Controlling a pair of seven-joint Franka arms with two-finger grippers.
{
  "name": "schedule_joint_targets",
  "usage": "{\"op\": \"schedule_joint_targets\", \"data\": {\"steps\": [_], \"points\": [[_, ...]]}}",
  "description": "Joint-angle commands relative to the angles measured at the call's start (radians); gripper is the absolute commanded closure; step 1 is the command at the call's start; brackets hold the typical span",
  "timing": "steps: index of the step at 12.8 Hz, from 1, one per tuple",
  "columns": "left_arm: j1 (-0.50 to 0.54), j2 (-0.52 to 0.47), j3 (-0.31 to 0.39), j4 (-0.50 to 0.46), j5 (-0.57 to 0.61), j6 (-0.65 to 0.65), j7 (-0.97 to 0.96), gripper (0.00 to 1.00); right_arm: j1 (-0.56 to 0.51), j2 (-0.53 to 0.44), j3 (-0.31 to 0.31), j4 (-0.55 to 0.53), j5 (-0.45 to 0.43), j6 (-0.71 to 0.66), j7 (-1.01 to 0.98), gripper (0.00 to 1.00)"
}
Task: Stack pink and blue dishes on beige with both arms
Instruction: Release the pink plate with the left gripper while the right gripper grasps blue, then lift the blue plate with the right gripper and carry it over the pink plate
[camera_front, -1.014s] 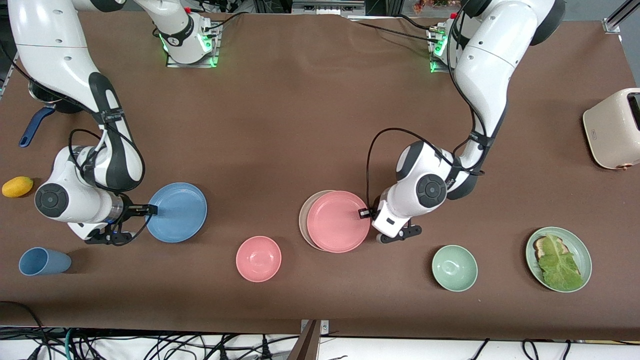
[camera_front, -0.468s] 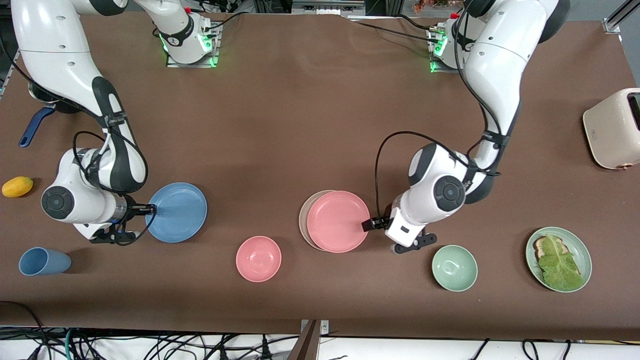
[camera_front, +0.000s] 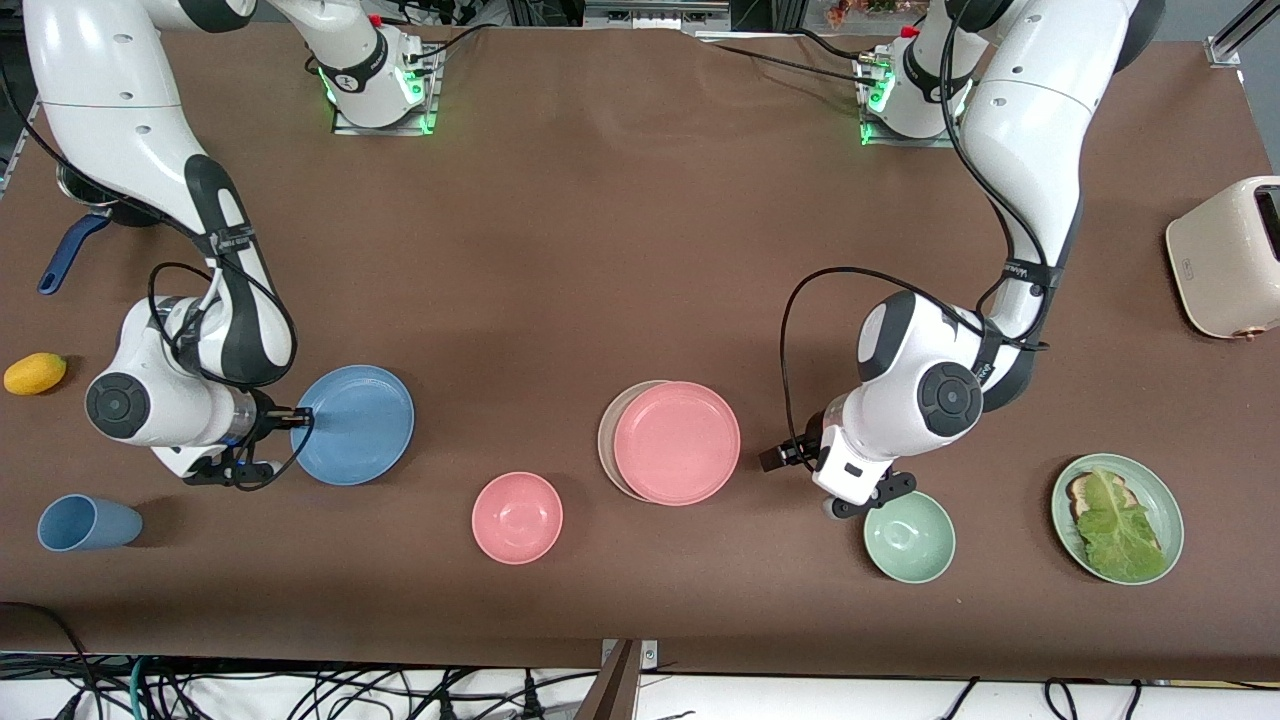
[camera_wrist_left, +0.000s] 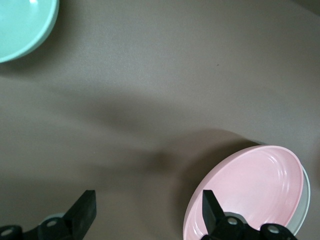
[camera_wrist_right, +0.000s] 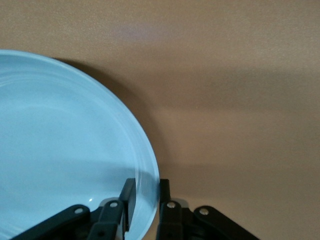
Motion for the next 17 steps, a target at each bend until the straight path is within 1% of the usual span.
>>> {"op": "schedule_joint_targets", "data": {"steps": [1, 2, 3, 5, 6, 7, 9, 14, 15, 17], "points": [[0.019, -0.01, 0.001, -0.011, 0.0, -0.016, 0.007, 0.3, -0.011, 0.0, 0.012, -0.002, 0.02, 0.001, -0.021, 0.96], [0.026, -0.008, -0.001, -0.012, 0.0, -0.016, 0.007, 0.42, -0.004, -0.001, 0.014, -0.002, 0.02, -0.005, -0.021, 1.0], [0.023, -0.001, -0.001, -0.012, -0.006, -0.016, 0.006, 0.59, -0.001, -0.007, 0.014, 0.001, 0.017, -0.01, -0.024, 1.0], [0.0, 0.021, -0.002, -0.014, -0.013, -0.013, -0.005, 0.85, 0.0, -0.023, 0.015, 0.009, 0.011, -0.012, -0.032, 1.0], [-0.01, 0.033, -0.007, -0.012, -0.015, -0.013, -0.008, 0.91, 0.003, -0.036, 0.017, 0.01, 0.011, -0.013, -0.038, 1.0], [-0.032, 0.047, -0.007, -0.012, -0.018, -0.01, -0.011, 0.91, 0.011, -0.052, 0.017, 0.016, 0.01, -0.031, -0.039, 1.0], [-0.07, 0.068, -0.007, -0.003, -0.018, -0.001, -0.051, 0.91, 0.034, -0.078, 0.017, 0.071, 0.01, -0.108, -0.036, 1.0], [-0.108, 0.084, -0.007, 0.0, -0.018, 0.031, -0.089, 0.91, 0.106, -0.086, 0.02, 0.267, 0.02, -0.332, -0.029, 1.0], [-0.11, 0.082, -0.007, 0.002, -0.018, 0.036, -0.108, 0.91, 0.126, -0.086, 0.033, 0.306, 0.031, -0.37, -0.021, 1.0], [-0.116, 0.082, -0.005, 0.003, -0.017, 0.036, -0.111, 0.92, 0.16, -0.086, 0.049, 0.346, 0.072, -0.39, 0.026, 1.0]]}}
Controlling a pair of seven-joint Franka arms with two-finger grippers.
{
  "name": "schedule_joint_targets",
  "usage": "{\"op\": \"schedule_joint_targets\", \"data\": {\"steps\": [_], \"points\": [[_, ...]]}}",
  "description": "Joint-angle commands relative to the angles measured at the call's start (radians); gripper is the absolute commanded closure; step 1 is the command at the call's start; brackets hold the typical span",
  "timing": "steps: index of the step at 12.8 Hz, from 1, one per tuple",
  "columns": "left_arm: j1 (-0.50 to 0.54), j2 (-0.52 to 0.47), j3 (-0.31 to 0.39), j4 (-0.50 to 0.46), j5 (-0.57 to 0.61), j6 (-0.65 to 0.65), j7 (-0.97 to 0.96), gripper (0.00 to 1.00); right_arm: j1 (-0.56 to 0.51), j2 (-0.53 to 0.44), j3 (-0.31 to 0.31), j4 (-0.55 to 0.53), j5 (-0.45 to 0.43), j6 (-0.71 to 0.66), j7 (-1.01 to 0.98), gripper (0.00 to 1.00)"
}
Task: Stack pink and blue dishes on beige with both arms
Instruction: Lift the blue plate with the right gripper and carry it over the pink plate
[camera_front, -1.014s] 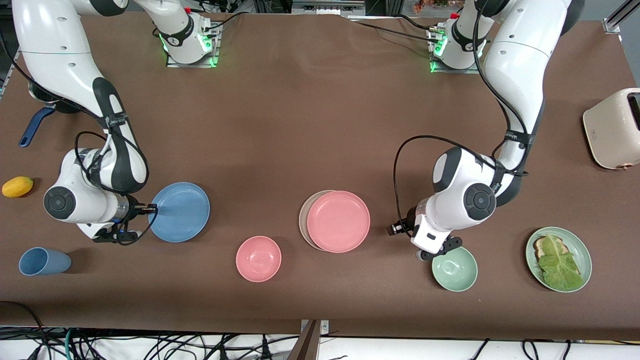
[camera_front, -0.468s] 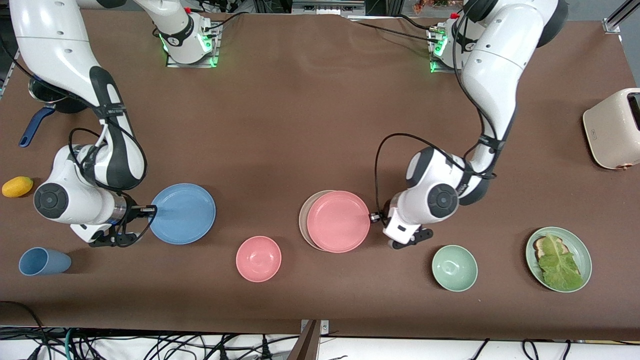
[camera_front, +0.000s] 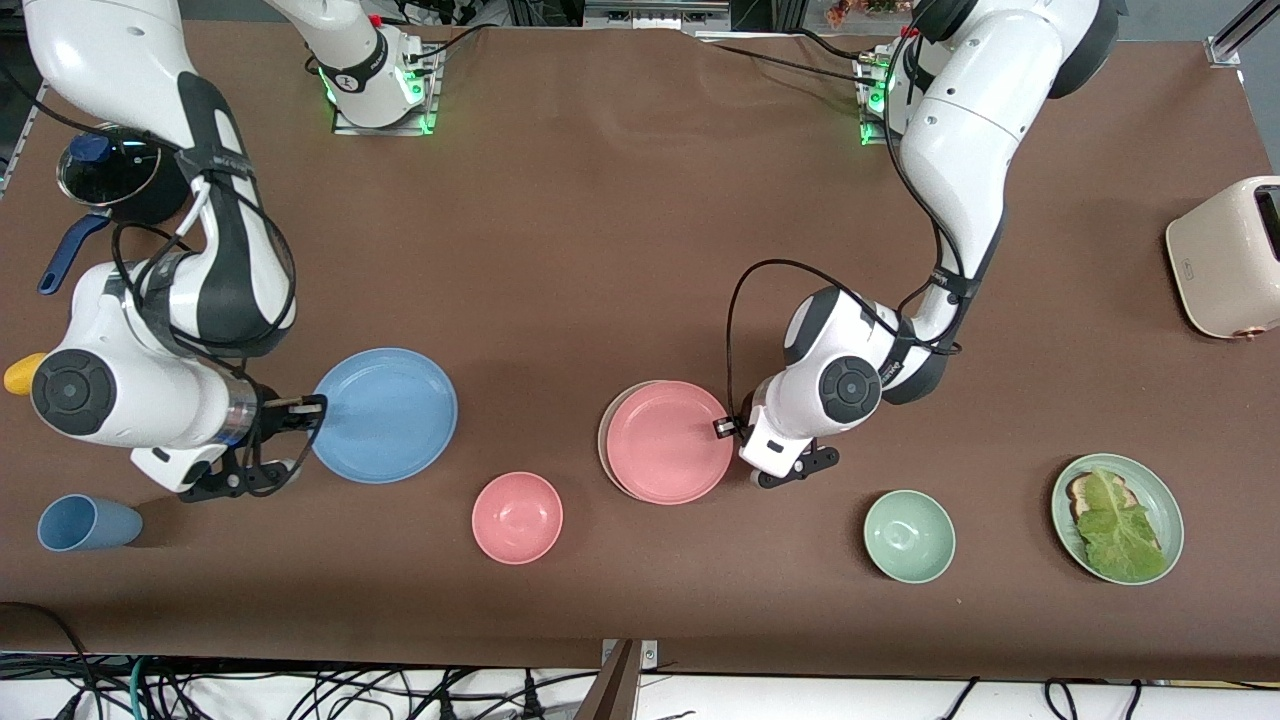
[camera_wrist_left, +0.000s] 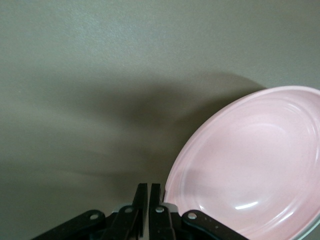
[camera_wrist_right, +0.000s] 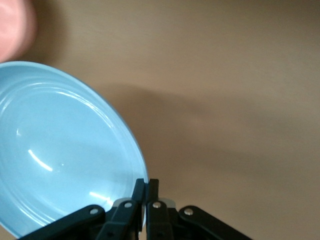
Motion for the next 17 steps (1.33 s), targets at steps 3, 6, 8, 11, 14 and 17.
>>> {"op": "schedule_joint_targets", "data": {"steps": [3, 6, 8, 11, 14, 17], "points": [[0.073, -0.022, 0.007, 0.018, 0.002, -0.029, 0.033, 0.41, 0.083, 0.013, 0.044, 0.075, 0.053, -0.029, 0.192, 1.0], [0.138, -0.068, 0.015, 0.01, 0.0, -0.144, 0.13, 0.0, 0.179, 0.039, 0.064, 0.067, 0.054, 0.034, 0.407, 1.0], [0.197, -0.097, 0.016, 0.01, 0.002, -0.219, 0.166, 0.0, 0.255, 0.085, 0.064, 0.064, 0.054, 0.117, 0.562, 1.0], [0.288, -0.138, 0.015, 0.003, 0.01, -0.301, 0.301, 0.0, 0.359, 0.157, 0.064, 0.062, 0.051, 0.236, 0.764, 1.0], [0.369, -0.166, 0.016, 0.001, 0.01, -0.385, 0.413, 0.0, 0.401, 0.197, 0.064, 0.053, 0.053, 0.301, 0.854, 1.0], [0.429, -0.204, 0.016, 0.001, 0.063, -0.473, 0.513, 0.0, 0.427, 0.23, 0.064, 0.05, 0.05, 0.382, 0.895, 1.0]]}}
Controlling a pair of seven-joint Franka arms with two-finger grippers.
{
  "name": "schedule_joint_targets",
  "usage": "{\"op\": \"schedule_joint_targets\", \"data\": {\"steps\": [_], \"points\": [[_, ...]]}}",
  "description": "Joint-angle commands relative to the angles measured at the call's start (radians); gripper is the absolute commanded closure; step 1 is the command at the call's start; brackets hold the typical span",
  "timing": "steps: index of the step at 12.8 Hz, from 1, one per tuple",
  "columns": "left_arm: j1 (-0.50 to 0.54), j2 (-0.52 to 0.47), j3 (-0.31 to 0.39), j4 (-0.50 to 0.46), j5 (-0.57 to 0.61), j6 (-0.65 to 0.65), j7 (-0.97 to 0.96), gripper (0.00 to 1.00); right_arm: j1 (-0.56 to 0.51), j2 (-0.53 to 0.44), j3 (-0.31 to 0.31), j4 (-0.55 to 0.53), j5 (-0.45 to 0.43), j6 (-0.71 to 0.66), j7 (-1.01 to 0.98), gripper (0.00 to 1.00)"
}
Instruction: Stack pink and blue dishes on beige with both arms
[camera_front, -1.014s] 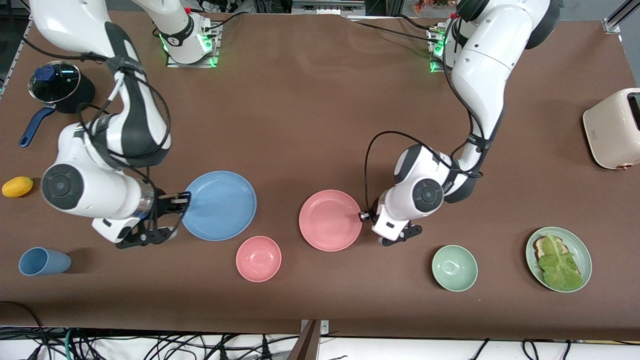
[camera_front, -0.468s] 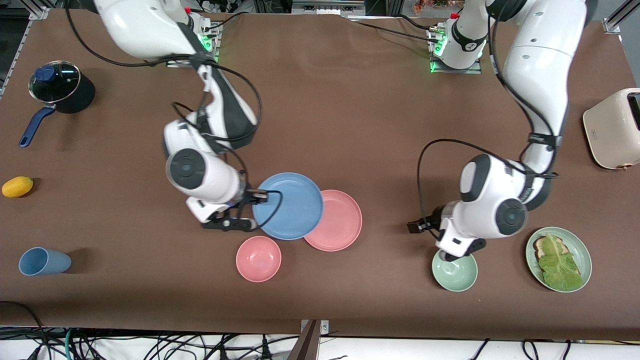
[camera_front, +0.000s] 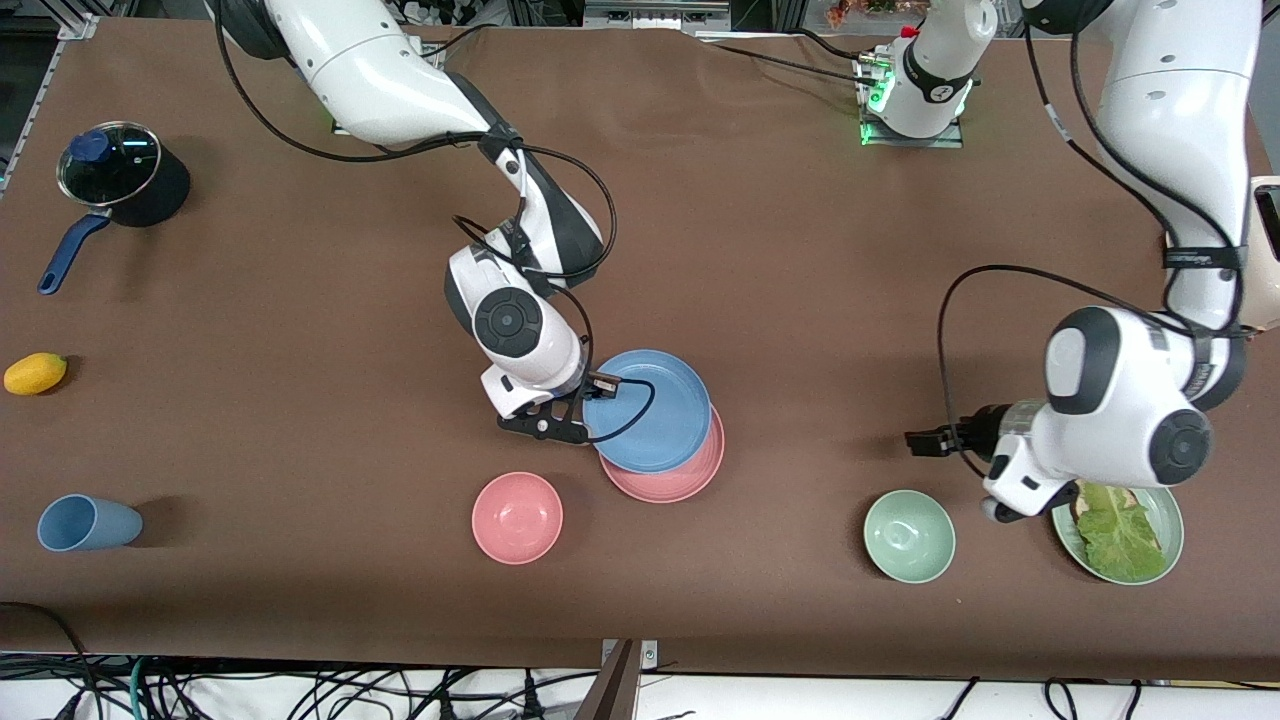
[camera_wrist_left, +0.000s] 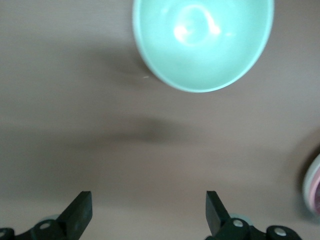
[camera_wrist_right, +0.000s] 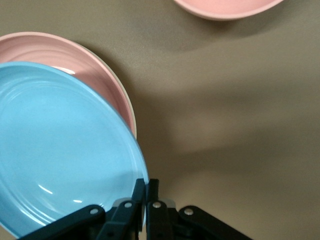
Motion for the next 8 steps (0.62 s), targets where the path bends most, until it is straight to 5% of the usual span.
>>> {"op": "schedule_joint_targets", "data": {"steps": [1, 4, 6, 8], "points": [[0.043, -0.066, -0.012, -0.024, 0.046, -0.065, 0.057, 0.0, 0.013, 0.023, -0.005, 0.011, 0.006, 0.076, 0.019, 1.0], [0.047, -0.138, -0.006, -0.045, 0.05, -0.085, 0.054, 0.0, 0.006, 0.027, -0.006, 0.019, 0.005, 0.087, 0.008, 1.0], [0.032, -0.255, 0.029, -0.15, 0.122, -0.076, 0.056, 0.0, 0.007, 0.038, -0.008, 0.017, 0.002, 0.105, 0.006, 1.0], [0.029, -0.352, 0.043, -0.201, 0.154, -0.076, 0.056, 0.0, 0.006, 0.038, -0.011, 0.02, -0.001, 0.095, 0.002, 0.68]]}}
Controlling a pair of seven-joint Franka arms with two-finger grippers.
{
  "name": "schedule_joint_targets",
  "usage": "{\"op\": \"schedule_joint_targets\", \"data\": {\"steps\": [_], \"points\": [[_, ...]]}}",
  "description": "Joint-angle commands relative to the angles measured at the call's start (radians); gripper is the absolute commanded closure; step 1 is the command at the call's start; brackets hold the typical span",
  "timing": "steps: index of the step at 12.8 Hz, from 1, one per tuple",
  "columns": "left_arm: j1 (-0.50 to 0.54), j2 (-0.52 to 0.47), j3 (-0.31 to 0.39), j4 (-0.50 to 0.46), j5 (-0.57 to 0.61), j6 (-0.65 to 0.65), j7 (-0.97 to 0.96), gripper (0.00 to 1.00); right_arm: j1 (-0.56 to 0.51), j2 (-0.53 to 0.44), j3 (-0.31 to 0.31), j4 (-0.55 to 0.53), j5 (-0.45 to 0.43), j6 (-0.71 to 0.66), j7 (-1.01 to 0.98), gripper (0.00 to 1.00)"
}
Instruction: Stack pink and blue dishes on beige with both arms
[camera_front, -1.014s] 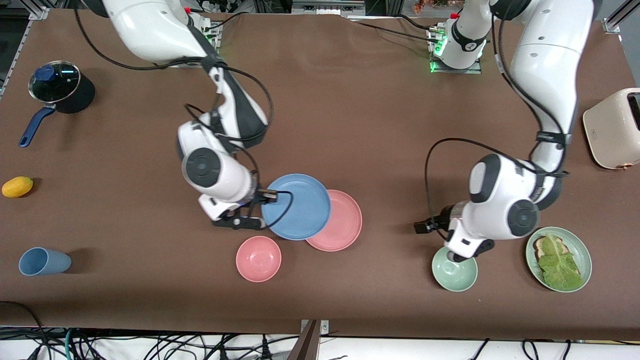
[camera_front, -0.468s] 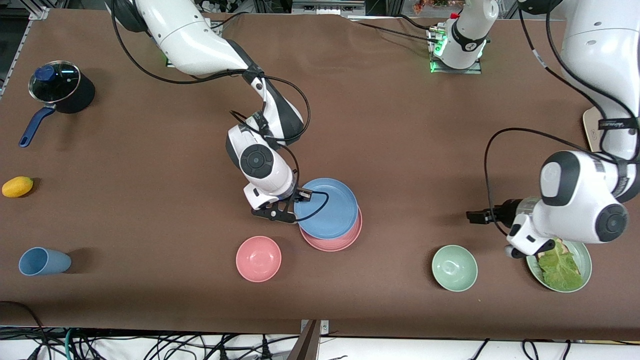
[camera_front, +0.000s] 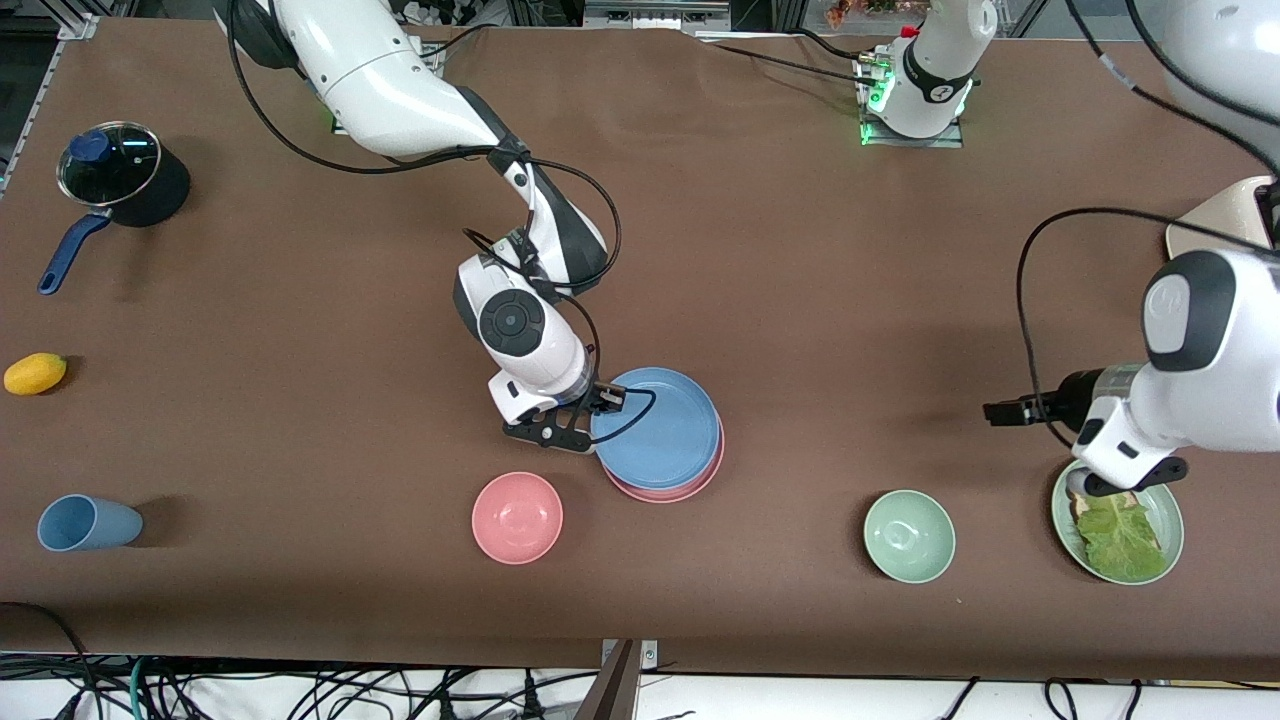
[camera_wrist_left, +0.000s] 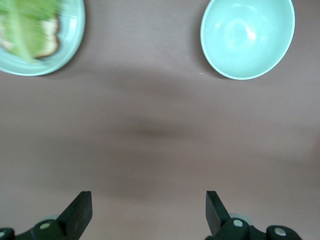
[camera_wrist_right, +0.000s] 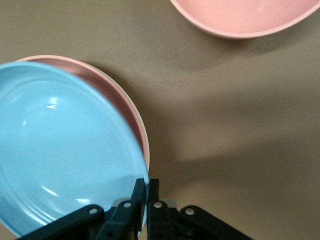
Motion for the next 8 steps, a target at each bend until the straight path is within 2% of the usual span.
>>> {"op": "schedule_joint_targets", "data": {"steps": [1, 2, 3, 4, 6, 8], "points": [[-0.036, -0.183, 0.063, -0.14, 0.033, 0.01, 0.017, 0.0, -0.003, 0.005, -0.008, 0.021, -0.006, -0.008, -0.007, 0.52], [-0.068, -0.229, 0.104, -0.164, 0.023, 0.01, 0.008, 0.0, -0.003, 0.002, -0.015, 0.026, -0.018, -0.029, -0.012, 0.39], [-0.08, -0.262, 0.121, -0.167, 0.02, 0.011, 0.016, 0.0, -0.004, -0.002, -0.021, 0.05, -0.026, -0.066, -0.024, 0.32], [-0.082, -0.291, 0.121, -0.169, 0.014, 0.01, 0.017, 0.0, -0.007, -0.008, -0.038, 0.087, -0.033, -0.125, -0.051, 0.25], [-0.094, -0.36, 0.123, -0.193, 0.013, 0.01, 0.02, 0.0, -0.03, -0.039, -0.086, 0.132, -0.03, -0.259, -0.154, 0.0], [-0.11, -0.392, 0.123, -0.216, 0.014, 0.03, 0.02, 0.0, -0.102, -0.134, -0.106, 0.118, -0.026, -0.302, -0.249, 0.0]]}}
